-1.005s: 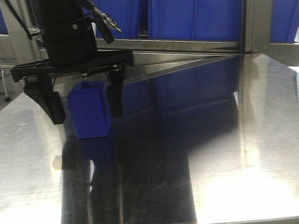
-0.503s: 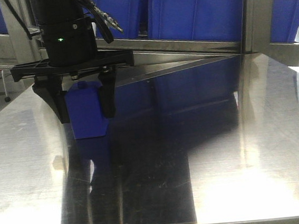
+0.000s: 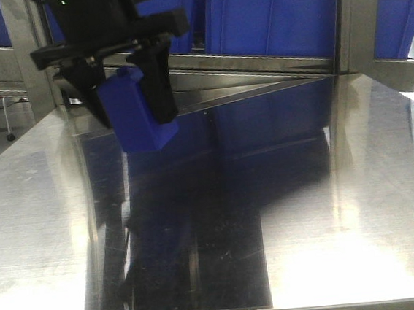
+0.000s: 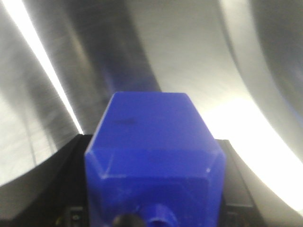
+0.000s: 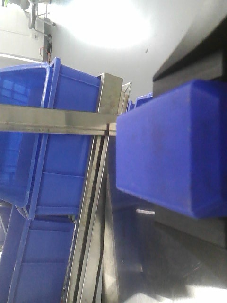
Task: Pick and sort blue part to right shelf
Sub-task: 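Lift the blue block with the left gripper up off the table, then turn the base away from the table holding both blocks, then drive the base along the yellow floor line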
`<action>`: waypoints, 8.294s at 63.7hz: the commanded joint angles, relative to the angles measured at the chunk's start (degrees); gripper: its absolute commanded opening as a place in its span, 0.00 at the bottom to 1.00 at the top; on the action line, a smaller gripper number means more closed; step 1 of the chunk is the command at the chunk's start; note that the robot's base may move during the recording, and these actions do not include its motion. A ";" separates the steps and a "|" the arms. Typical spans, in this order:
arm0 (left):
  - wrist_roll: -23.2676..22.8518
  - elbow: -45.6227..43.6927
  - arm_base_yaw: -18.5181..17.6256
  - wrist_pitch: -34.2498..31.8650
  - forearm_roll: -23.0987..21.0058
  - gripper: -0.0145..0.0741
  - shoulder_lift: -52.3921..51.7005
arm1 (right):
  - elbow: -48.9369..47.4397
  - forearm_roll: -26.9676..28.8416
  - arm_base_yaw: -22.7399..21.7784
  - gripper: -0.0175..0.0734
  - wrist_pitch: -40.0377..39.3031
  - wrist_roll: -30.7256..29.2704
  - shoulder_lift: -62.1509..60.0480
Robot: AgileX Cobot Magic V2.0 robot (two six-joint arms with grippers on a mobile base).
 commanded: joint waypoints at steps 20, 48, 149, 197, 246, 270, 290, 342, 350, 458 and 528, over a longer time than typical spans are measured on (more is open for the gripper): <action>25.04 13.07 0.54 -16.26 -10.96 0.54 -16.15 | -1.71 -0.73 -0.26 0.63 -5.24 -0.33 0.41; 18.03 43.24 6.31 -47.22 -13.67 0.54 -39.91 | -1.71 -0.73 -0.26 0.63 -5.24 -0.33 0.41; 15.66 70.86 30.77 -51.04 -13.46 0.54 -98.03 | -1.71 -0.73 -0.26 0.63 -5.24 -0.33 0.41; 15.66 70.86 30.77 -51.04 -13.46 0.54 -98.03 | -1.71 -0.73 -0.26 0.63 -5.24 -0.33 0.41; 15.66 70.86 30.77 -51.04 -13.46 0.54 -98.03 | -1.71 -0.73 -0.26 0.63 -5.24 -0.33 0.41; 15.66 70.86 30.77 -51.04 -13.46 0.54 -98.03 | -1.71 -0.73 -0.26 0.63 -5.24 -0.33 0.41; 15.66 70.86 30.77 -51.04 -13.46 0.54 -98.03 | -1.71 -0.73 -0.26 0.63 -5.24 -0.33 0.41; 15.66 70.86 30.77 -51.04 -13.46 0.54 -98.03 | -1.71 -0.73 -0.26 0.63 -5.24 -0.33 0.41; 15.66 70.86 30.77 -51.04 -13.46 0.54 -98.03 | -1.71 -0.73 -0.26 0.63 -5.24 -0.33 0.41; 15.66 70.86 30.77 -51.04 -13.46 0.54 -98.03 | -1.71 -0.73 -0.26 0.63 -5.24 -0.33 0.41; 15.66 70.86 30.77 -51.04 -13.46 0.54 -98.03 | -1.71 -0.73 -0.26 0.63 -5.24 -0.33 0.41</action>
